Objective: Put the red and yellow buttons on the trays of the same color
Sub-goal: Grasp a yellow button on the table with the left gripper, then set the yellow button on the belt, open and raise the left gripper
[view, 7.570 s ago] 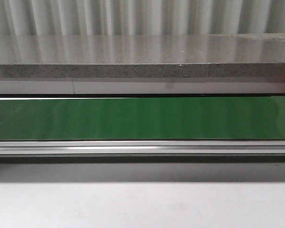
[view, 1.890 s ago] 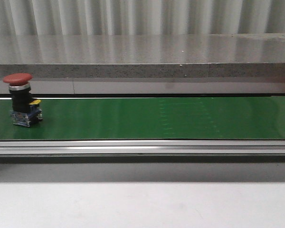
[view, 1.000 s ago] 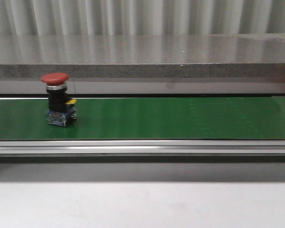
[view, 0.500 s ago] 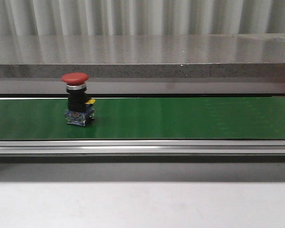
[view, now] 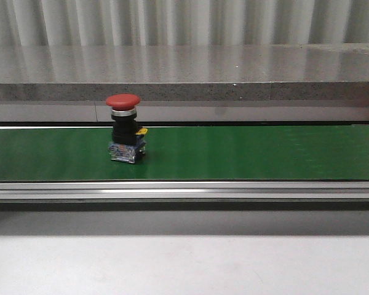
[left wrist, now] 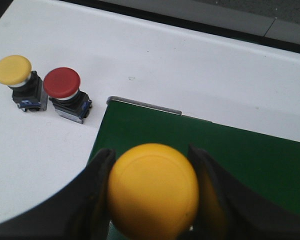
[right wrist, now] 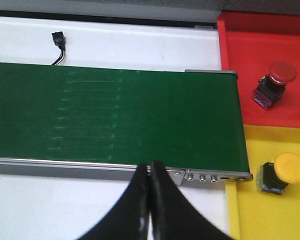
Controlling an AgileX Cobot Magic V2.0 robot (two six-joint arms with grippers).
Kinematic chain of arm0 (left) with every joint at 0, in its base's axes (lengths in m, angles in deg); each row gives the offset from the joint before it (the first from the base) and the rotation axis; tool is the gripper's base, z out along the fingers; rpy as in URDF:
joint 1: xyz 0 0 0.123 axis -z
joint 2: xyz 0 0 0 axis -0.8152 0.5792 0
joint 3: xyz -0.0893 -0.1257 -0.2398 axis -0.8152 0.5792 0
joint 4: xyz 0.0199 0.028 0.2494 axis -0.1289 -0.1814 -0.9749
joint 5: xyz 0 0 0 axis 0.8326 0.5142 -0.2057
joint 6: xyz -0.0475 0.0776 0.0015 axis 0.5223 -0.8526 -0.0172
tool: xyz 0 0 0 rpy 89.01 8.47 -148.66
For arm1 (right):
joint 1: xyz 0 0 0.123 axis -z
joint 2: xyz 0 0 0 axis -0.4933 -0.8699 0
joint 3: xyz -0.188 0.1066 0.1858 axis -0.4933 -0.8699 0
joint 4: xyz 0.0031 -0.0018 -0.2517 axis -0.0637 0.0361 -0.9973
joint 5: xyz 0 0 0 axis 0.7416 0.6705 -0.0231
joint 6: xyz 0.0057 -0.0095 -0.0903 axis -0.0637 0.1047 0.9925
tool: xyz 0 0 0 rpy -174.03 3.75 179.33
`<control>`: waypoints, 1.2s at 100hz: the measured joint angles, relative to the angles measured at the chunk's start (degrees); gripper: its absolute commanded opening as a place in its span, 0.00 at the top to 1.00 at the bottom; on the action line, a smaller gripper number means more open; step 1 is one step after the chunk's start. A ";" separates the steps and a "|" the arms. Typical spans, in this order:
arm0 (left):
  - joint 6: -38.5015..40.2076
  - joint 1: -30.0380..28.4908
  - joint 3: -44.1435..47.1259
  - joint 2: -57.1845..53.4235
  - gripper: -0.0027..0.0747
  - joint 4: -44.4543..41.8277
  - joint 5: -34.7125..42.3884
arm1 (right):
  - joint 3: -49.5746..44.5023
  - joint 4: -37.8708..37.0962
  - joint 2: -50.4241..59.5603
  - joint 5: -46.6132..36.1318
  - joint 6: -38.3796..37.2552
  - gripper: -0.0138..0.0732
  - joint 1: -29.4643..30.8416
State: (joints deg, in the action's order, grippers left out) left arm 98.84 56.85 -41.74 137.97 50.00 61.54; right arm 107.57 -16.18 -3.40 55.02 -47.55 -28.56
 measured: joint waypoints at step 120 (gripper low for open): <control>-1.06 0.09 0.07 1.73 0.16 1.33 2.96 | 0.00 0.00 0.00 0.00 0.00 0.92 0.00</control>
State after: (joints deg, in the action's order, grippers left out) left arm 97.78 56.94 -41.66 139.70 51.34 64.50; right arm 107.57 -16.18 -3.40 55.02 -47.55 -28.56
